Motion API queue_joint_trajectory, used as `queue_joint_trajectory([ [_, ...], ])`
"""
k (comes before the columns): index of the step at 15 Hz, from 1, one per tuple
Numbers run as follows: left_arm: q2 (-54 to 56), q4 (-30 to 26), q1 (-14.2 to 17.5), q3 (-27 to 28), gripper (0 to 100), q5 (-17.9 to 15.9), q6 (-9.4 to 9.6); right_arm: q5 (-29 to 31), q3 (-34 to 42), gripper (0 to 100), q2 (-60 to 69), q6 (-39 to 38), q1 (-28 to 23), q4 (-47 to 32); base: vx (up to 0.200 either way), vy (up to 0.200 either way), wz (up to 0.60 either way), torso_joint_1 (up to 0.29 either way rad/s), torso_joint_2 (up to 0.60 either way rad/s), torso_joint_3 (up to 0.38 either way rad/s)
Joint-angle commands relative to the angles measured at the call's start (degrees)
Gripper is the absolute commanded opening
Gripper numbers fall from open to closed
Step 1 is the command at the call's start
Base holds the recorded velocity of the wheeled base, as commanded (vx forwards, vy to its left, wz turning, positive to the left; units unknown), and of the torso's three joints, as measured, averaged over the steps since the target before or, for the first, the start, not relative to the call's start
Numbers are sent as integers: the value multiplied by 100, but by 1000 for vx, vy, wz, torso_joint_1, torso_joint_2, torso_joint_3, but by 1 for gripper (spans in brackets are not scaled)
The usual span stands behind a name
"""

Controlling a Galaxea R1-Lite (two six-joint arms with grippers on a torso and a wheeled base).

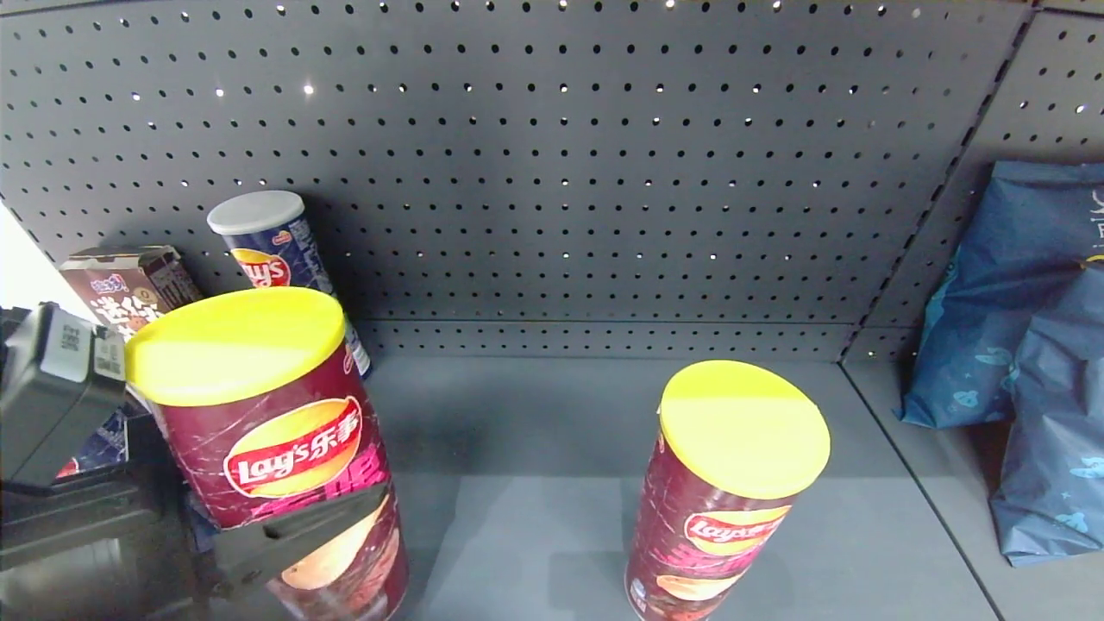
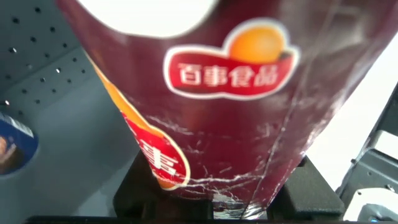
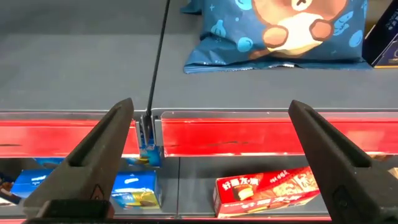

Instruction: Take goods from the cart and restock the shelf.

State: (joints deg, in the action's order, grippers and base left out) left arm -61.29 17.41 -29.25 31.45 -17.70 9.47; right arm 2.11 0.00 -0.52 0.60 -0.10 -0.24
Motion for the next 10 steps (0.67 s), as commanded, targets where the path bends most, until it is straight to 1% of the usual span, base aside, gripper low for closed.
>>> queue_joint_trajectory([
  [1, -383, 35, 15, 353, 0, 21, 28, 0, 0, 100, 0, 2, 1, -2, 0, 0, 0, 0, 0, 0],
  [2, -410, 35, 15, 388, 0, 21, 28, 0, 0, 100, 0, 2, 1, -2, 0, 0, 0, 0, 0, 0],
  [3, -665, 149, 15, 784, 0, 30, 28, 0, 0, 100, 8, 2, 1, -2, 0, 0, 0, 0, 0, 0],
  [5, -919, 351, 59, 1082, 0, 56, 2, 0, 0, 100, 8, 2, 1, -2, 0, 0, 0, 0, 0, 0],
  [6, -946, 369, 42, 1118, 0, 65, 11, 0, 0, 100, 0, 2, 1, -2, 0, 0, 0, 0, 0, 0],
  [7, -1016, 377, 94, 1205, 0, 21, -7, 0, 0, 100, 0, 2, 1, -2, 0, 0, 0, 0, 0, 0],
  [9, -1086, 377, -11, 1232, 0, -67, -7, 0, 0, 100, 0, 2, 1, -2, 0, 0, 0, 0, 0, 0],
  [10, -1218, 377, -2, 1258, 0, -128, -7, 0, 0, 100, 8, 2, 1, -2, 0, 0, 0, 0, 0, 0],
])
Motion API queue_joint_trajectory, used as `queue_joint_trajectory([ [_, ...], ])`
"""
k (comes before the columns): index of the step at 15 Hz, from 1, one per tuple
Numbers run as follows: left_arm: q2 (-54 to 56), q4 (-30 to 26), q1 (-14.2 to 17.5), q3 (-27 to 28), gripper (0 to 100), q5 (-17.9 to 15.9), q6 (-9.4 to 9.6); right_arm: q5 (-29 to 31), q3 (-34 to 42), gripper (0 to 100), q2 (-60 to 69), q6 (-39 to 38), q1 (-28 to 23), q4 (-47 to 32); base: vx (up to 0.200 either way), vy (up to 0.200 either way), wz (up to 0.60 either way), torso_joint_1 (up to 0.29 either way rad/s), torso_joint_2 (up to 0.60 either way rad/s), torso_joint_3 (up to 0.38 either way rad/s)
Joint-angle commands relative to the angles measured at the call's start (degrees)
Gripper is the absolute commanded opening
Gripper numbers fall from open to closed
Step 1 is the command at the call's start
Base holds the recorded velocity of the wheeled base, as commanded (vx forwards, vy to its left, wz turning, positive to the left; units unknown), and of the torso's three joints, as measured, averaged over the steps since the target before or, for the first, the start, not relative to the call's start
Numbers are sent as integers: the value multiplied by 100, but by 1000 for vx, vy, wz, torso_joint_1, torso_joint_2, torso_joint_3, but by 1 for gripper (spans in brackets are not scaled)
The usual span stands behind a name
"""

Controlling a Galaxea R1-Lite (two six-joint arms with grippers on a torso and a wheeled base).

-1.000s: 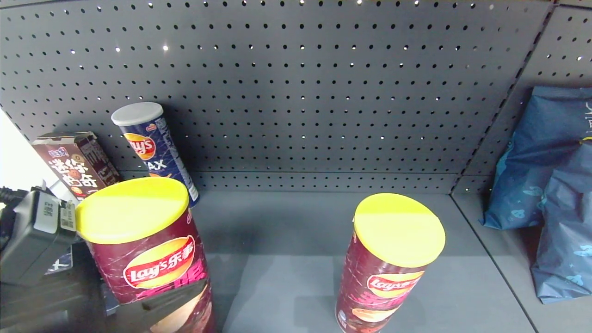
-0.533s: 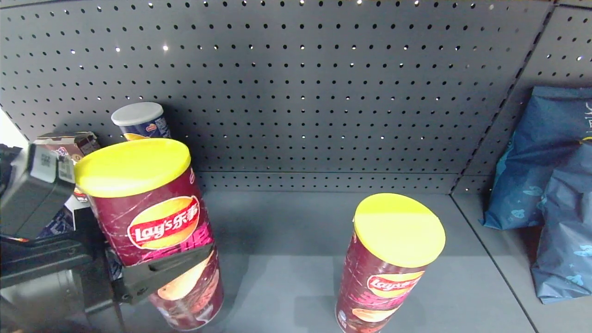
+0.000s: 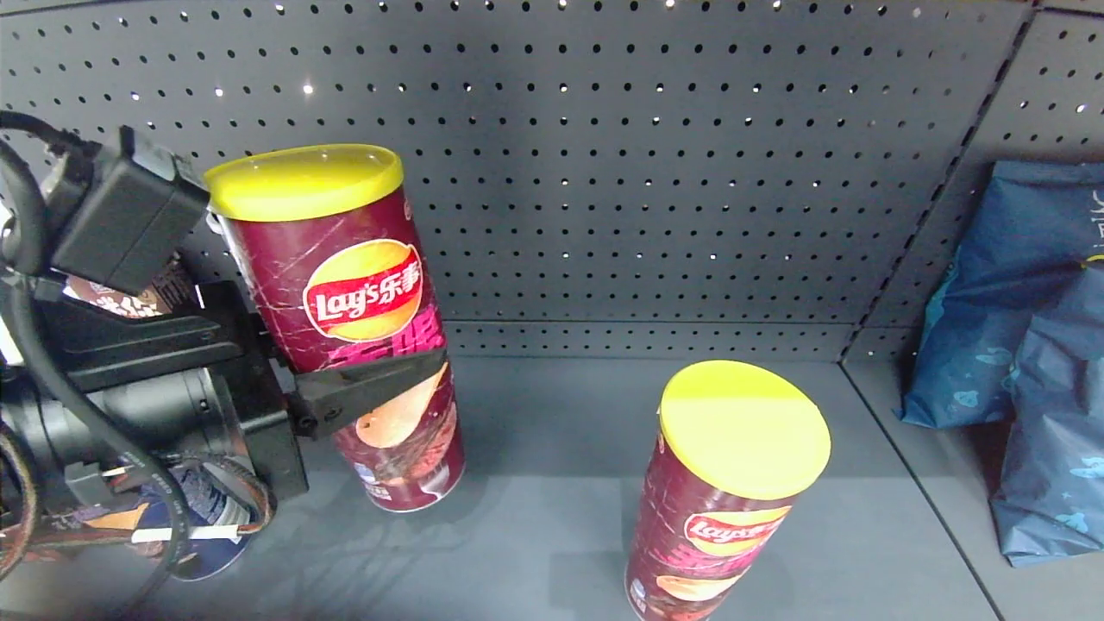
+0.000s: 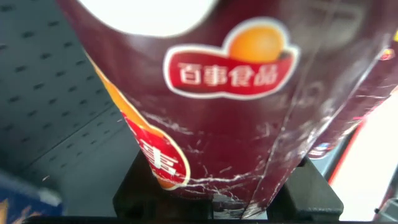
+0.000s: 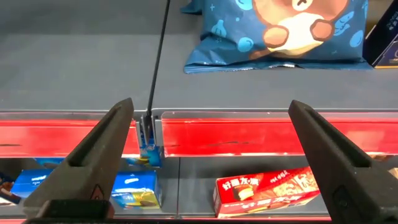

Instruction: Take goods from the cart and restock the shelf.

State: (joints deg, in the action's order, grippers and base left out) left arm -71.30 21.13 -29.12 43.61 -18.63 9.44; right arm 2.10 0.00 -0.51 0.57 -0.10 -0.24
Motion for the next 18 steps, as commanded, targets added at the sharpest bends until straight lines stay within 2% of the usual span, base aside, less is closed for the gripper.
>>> queue_joint_trajectory([
  [1, -296, 14, -32, 113, 0, -88, 6, 1, 0, 100, -2, 4, 1, -2, 0, 0, 0, 0, 0, 0],
  [4, -639, 41, -164, 245, 0, -88, 58, 1, 0, 100, -2, 4, 1, -2, 0, 0, 0, 0, 0, 0],
  [5, -824, 225, -208, 245, 0, -106, 58, 1, 0, 100, -2, 4, 1, -2, 0, 0, 0, 0, 0, 0],
  [8, -1571, 1456, -278, 183, 0, -326, 41, 1, 0, 100, -2, 4, 1, -2, 0, 0, 0, 0, 0, 0],
  [9, -1606, 1500, -278, 192, 0, -335, 41, 1, 0, 100, -2, 4, 1, -2, 0, 0, 0, 0, 0, 0],
  [10, -1940, 1649, -252, 298, 0, -537, 32, 1, 0, 100, -2, 4, 1, -2, 0, 0, 0, 0, 0, 0],
  [12, -2204, 1658, -243, 491, 0, -704, 41, 1, 0, 100, -2, 4, 1, -2, 0, 0, 0, 0, 0, 0],
  [18, -2960, 1772, -243, 1080, 0, -879, 50, 1, 0, 100, -2, 4, 1, -2, 0, 0, 0, 0, 0, 0],
])
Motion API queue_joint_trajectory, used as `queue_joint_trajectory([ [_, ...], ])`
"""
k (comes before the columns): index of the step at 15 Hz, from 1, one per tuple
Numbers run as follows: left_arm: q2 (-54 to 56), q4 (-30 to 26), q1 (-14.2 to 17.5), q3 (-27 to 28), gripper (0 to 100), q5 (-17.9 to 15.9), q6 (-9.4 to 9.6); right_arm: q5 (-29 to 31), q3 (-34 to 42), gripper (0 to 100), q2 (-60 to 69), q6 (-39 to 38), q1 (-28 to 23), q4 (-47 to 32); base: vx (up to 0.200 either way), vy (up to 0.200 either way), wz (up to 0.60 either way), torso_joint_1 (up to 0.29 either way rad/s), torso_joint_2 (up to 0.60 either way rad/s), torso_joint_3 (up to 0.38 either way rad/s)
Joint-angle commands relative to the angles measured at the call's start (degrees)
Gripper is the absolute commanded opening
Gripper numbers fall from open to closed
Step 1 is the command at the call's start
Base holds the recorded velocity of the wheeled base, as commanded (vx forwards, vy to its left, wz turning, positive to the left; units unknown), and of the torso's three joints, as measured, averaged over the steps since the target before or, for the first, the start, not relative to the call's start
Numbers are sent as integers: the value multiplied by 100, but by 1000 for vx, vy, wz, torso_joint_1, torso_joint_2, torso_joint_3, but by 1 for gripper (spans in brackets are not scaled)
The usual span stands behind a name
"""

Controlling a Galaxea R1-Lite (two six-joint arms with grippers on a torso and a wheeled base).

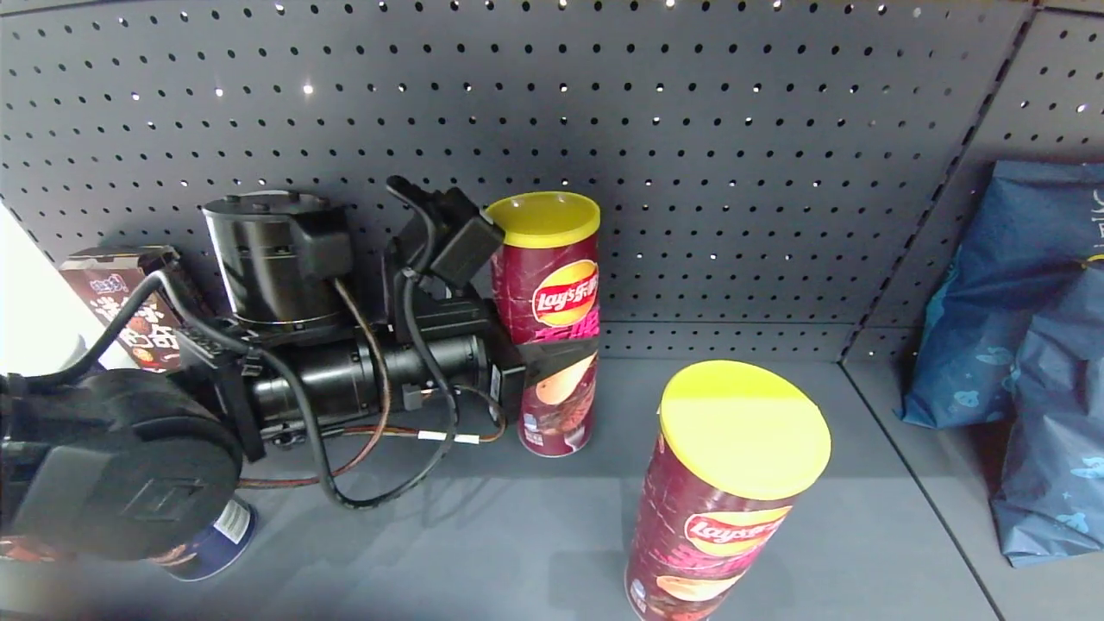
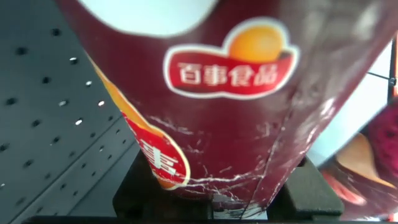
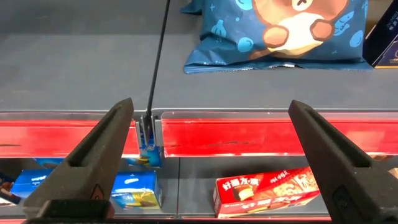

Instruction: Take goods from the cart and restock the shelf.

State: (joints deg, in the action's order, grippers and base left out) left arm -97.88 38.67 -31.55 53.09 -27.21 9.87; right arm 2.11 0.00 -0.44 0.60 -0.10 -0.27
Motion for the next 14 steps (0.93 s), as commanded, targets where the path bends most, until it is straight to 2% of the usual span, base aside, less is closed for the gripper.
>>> queue_joint_trajectory([
  [1, -416, 27, -9, 237, 0, -92, 6, 0, 0, 100, 0, 2, 1, 0, 0, 0, 0, 0, 0, 0],
  [11, -1190, 27, -97, 1133, 0, -100, 15, 0, 0, 100, -9, 2, 1, 0, 0, 0, 0, 0, 0, 0],
  [14, -1330, 27, -88, 1239, 0, -100, 15, 0, 0, 100, 0, 2, 1, 0, 0, 0, 0, 0, 0, 0],
])
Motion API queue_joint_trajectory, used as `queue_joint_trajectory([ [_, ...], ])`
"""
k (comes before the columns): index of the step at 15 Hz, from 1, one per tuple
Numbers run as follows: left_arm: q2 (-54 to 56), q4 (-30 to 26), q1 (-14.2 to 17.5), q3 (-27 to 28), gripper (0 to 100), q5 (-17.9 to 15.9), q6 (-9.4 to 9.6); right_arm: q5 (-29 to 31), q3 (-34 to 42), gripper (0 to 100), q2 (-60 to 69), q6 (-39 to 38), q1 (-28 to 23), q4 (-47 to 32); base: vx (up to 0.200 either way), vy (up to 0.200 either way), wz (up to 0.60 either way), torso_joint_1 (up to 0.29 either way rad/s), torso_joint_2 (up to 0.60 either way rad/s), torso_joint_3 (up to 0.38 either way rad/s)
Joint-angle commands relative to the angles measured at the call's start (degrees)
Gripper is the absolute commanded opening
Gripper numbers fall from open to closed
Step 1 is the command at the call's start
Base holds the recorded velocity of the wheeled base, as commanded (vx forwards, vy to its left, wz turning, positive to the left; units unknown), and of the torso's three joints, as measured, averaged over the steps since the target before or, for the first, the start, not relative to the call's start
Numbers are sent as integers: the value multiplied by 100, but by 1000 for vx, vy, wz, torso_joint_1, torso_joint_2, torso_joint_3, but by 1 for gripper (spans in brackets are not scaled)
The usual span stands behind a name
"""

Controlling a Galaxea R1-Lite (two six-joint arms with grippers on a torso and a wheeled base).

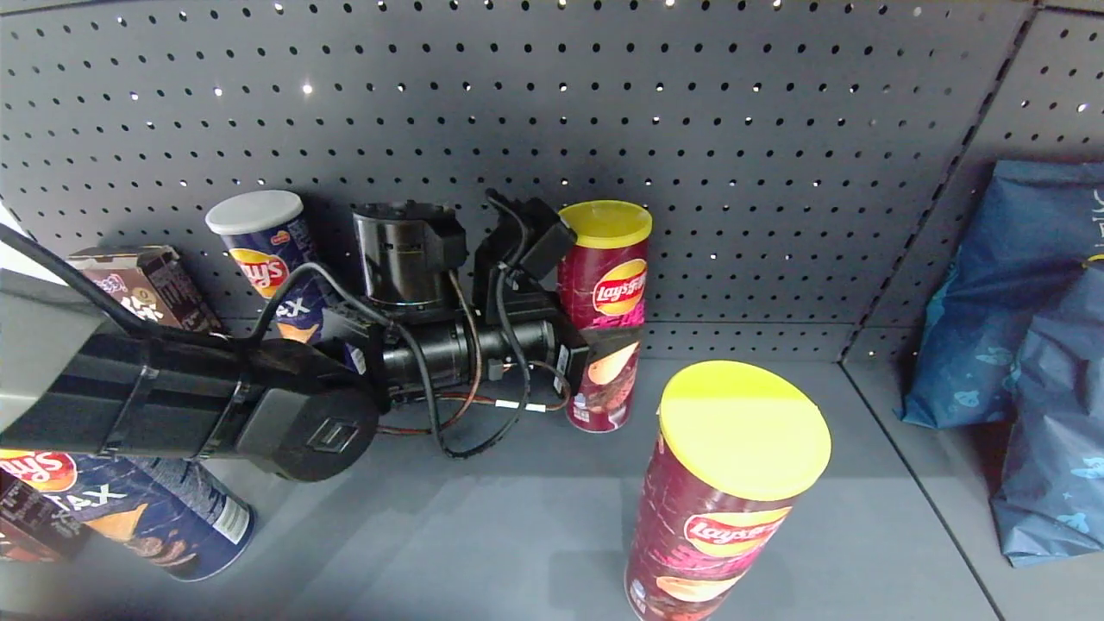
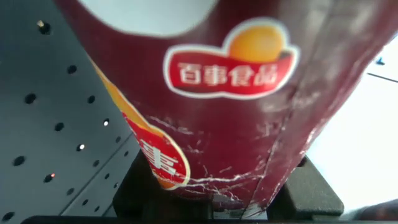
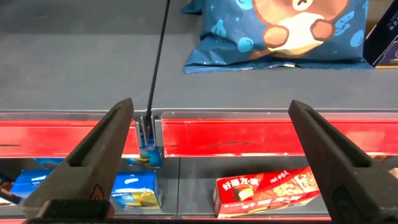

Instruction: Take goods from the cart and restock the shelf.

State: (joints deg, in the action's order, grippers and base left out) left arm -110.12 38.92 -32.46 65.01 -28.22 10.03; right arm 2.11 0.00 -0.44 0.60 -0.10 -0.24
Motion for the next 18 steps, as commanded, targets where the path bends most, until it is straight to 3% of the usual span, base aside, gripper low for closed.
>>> queue_joint_trajectory([
  [1, -142, 1, 3, 55, 0, 1, -1, 0, 0, 100, -9, 2, 1, -2, 0, 0, 0, 0, 0, 0],
  [8, -256, 10, 21, 99, 0, 1, 16, 0, 0, 100, 0, 2, 1, -2, 0, 0, 0, 0, 0, 0],
  [9, -256, 54, 21, 91, 100, 1, 16, 0, 0, 100, 0, 2, 1, -2, 0, 0, 0, 0, 0, 0],
  [14, -203, 282, 3, -85, 100, 18, 60, 0, 0, 100, -9, 2, 1, -2, 0, 0, 0, 0, 0, 0],
  [18, 315, 608, 30, -920, 100, 27, 60, 0, 0, 100, 0, 2, 1, -2, 0, 0, 0, 0, 0, 0],
])
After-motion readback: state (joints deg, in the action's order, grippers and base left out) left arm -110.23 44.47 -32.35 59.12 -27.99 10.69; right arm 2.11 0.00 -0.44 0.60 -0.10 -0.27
